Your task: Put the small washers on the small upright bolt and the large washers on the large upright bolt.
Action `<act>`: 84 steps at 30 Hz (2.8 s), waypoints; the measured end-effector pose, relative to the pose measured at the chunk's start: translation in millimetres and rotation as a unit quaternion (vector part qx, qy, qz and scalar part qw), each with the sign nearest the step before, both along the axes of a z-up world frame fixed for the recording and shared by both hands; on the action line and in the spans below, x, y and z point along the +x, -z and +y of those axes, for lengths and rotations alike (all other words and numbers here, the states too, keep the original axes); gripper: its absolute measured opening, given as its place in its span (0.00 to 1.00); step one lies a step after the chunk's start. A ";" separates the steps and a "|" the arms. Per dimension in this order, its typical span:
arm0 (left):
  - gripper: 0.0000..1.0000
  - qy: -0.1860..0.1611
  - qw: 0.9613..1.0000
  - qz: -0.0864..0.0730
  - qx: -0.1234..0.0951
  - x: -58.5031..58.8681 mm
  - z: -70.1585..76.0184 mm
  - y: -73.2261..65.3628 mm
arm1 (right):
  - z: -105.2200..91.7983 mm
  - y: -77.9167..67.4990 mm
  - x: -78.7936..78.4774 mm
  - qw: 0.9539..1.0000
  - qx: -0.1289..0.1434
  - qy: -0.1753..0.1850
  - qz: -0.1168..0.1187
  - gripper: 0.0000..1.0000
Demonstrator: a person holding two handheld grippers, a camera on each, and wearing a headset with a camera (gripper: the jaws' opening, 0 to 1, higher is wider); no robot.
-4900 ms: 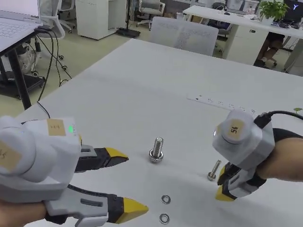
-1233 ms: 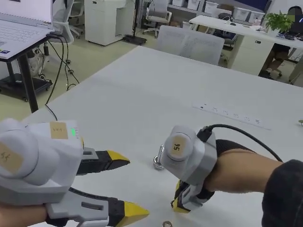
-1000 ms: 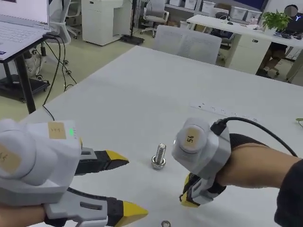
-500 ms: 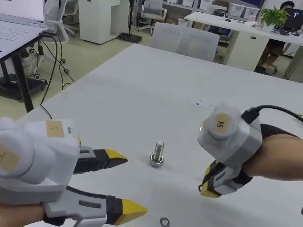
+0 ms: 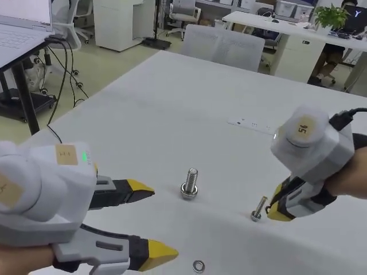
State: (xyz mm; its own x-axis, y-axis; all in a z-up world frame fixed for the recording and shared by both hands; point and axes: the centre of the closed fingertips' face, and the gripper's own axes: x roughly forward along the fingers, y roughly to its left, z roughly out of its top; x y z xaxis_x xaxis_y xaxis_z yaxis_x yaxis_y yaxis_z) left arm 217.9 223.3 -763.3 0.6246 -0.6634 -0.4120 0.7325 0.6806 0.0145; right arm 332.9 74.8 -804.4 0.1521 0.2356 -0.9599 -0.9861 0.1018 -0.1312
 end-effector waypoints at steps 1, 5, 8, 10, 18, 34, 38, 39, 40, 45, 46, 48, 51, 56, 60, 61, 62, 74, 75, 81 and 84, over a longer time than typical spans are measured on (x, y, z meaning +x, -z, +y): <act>0.56 0.000 1.000 0.000 0.000 -0.1 0.0 0.2 | -0.4 -1.3 2.2 1.000 0.000 0.002 -0.003 0.13; 0.56 0.000 1.000 0.000 0.000 -0.1 -0.5 0.3 | 1.5 -3.1 7.2 1.000 0.003 0.003 -0.008 0.13; 0.56 0.000 1.000 0.000 0.000 -0.3 -0.5 0.6 | 3.1 -3.5 10.7 1.000 0.002 0.001 -0.012 0.13; 0.56 -0.001 1.000 0.001 0.000 -0.2 -0.4 1.1 | 4.5 -4.2 14.4 1.000 0.003 0.001 -0.016 0.13; 0.56 -0.004 1.000 0.003 0.000 0.2 0.3 2.2 | 4.9 1.4 22.5 1.000 -0.004 -0.003 -0.015 0.13; 0.56 -0.006 1.000 0.011 0.000 3.0 1.6 5.7 | 7.6 9.8 30.2 1.000 -0.006 -0.007 -0.002 0.14; 0.56 -0.007 1.000 0.012 0.000 3.8 1.8 6.4 | 6.7 12.2 31.8 1.000 -0.008 -0.007 0.000 0.14; 0.56 -0.007 1.000 0.012 0.000 3.9 1.8 6.5 | 6.6 12.4 32.3 1.000 -0.008 -0.007 0.001 0.14; 0.56 -0.008 1.000 0.013 0.000 4.1 1.9 6.7 | 6.6 12.6 32.2 1.000 -0.008 -0.006 0.001 0.14; 0.56 -0.008 1.000 0.013 0.001 4.5 1.8 7.2 | 6.6 15.3 32.4 1.000 -0.010 -0.007 0.004 0.14; 0.56 -0.008 1.000 0.013 0.001 4.6 1.9 7.3 | 6.5 16.0 32.6 1.000 -0.009 -0.007 0.005 0.14; 0.56 -0.009 1.000 0.013 0.001 4.8 2.2 7.3 | 6.2 17.3 32.8 1.000 -0.010 -0.006 0.007 0.14; 0.56 -0.010 1.000 0.013 0.000 5.5 2.7 7.4 | 6.6 18.4 33.8 1.000 -0.008 -0.006 0.008 0.14; 0.56 -0.009 1.000 0.014 0.000 6.1 2.0 8.1 | 6.9 23.7 34.3 1.000 -0.009 -0.005 0.013 0.14; 0.56 -0.010 1.000 0.015 0.000 6.7 2.5 8.7 | 6.8 29.2 34.2 1.000 -0.010 -0.005 0.018 0.14; 0.56 -0.010 1.000 0.015 0.000 6.8 2.5 8.9 | 6.4 30.0 34.2 1.000 -0.011 -0.004 0.018 0.14; 0.56 -0.010 1.000 0.015 0.000 6.9 2.5 9.2 | 6.0 32.6 34.4 1.000 -0.011 -0.004 0.020 0.14; 0.56 -0.010 1.000 0.017 0.000 7.4 2.1 11.1 | 2.1 55.6 34.6 0.999 -0.017 0.001 0.033 0.14; 0.56 -0.010 1.000 0.017 0.000 7.2 2.1 11.3 | 1.7 56.9 34.4 0.999 -0.018 0.000 0.034 0.14; 0.56 -0.011 1.000 0.019 0.000 6.2 2.7 11.8 | 1.9 59.9 32.2 0.999 -0.018 0.003 0.038 0.14; 0.56 -0.011 1.000 0.019 0.000 5.9 3.1 12.0 | 2.1 61.0 31.8 0.999 -0.020 0.004 0.039 0.14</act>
